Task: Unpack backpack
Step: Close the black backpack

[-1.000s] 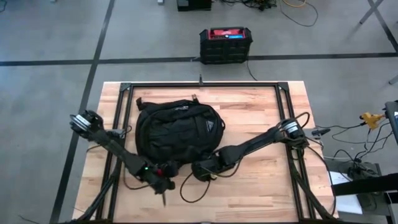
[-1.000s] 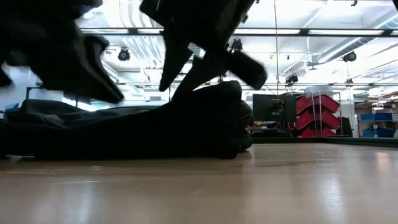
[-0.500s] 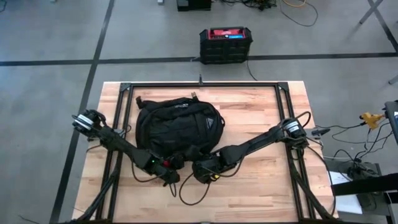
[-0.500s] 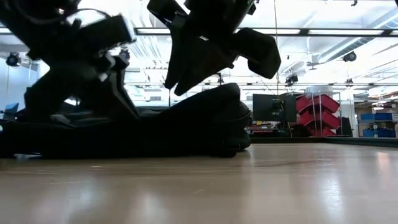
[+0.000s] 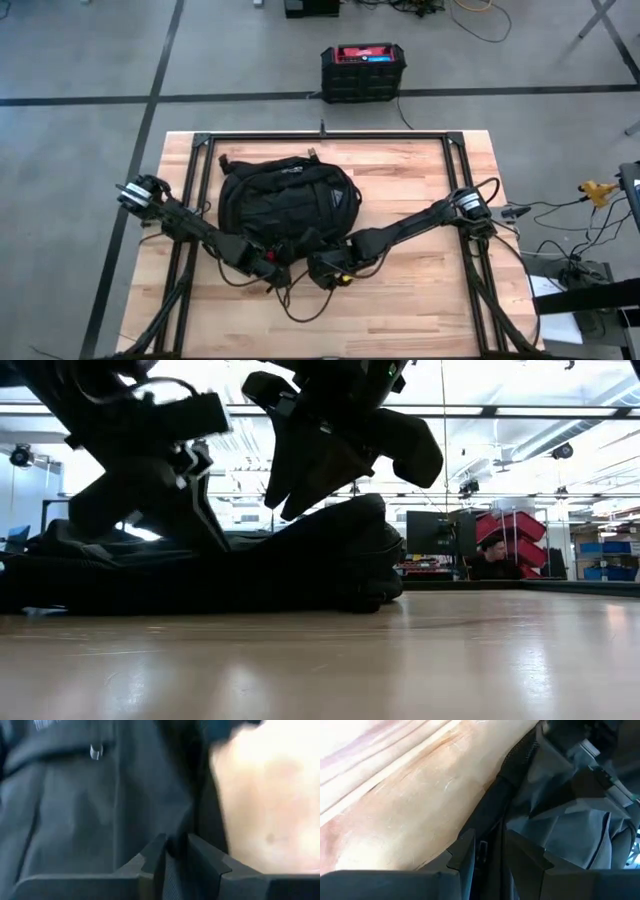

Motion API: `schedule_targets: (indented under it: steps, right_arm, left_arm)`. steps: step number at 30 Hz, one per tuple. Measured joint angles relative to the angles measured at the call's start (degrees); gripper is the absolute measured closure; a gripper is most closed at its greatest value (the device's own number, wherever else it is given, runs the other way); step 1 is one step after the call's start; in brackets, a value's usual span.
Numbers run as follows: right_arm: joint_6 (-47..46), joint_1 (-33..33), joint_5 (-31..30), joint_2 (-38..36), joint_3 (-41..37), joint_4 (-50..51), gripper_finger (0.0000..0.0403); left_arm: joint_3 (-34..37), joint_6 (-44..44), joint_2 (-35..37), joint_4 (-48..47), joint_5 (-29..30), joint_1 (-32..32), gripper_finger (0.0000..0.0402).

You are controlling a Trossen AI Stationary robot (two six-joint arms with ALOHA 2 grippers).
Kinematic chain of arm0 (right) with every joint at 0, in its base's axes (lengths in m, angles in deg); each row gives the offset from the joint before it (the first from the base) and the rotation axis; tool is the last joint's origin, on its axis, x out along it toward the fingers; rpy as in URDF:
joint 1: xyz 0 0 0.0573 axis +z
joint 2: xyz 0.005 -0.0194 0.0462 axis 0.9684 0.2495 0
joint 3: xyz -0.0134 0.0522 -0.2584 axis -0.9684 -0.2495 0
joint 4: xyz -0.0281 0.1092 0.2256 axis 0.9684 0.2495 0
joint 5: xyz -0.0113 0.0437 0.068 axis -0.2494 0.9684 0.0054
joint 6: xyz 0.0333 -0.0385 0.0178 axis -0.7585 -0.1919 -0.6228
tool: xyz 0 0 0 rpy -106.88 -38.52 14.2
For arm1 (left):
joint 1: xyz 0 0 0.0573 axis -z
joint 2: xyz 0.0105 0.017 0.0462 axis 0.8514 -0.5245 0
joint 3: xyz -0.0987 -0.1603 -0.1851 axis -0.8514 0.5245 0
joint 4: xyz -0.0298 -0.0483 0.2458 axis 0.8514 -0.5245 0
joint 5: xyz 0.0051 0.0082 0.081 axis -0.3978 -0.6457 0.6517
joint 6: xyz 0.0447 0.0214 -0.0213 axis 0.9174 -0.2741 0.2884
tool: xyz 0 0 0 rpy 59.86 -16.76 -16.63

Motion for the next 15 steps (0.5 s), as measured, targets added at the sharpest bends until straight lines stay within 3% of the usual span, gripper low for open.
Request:
schedule_targets:
  steps: [7,10,12,15]
  right_arm:
    - [-0.5,-0.5,0.3,0.0,0.0,-0.4,0.0297]
    - [-0.9,-0.5,0.7,0.0,0.0,-0.5,0.0301]
    - [-1.0,-0.6,1.7,0.0,0.0,-0.5,0.0306]
    - [-2.2,-0.6,2.9,0.0,0.0,-0.6,0.0315]
  left_arm:
    - [0.2,0.0,-0.7,0.9,-0.7,-0.3,0.0174]
    - [0.2,-0.1,-0.7,0.8,2.6,-0.7,0.0136]
    - [0.4,-0.6,-0.7,1.2,5.5,-1.4,0.0125]
    - [0.9,-2.2,-1.6,1.5,3.9,-3.4,0.0144]
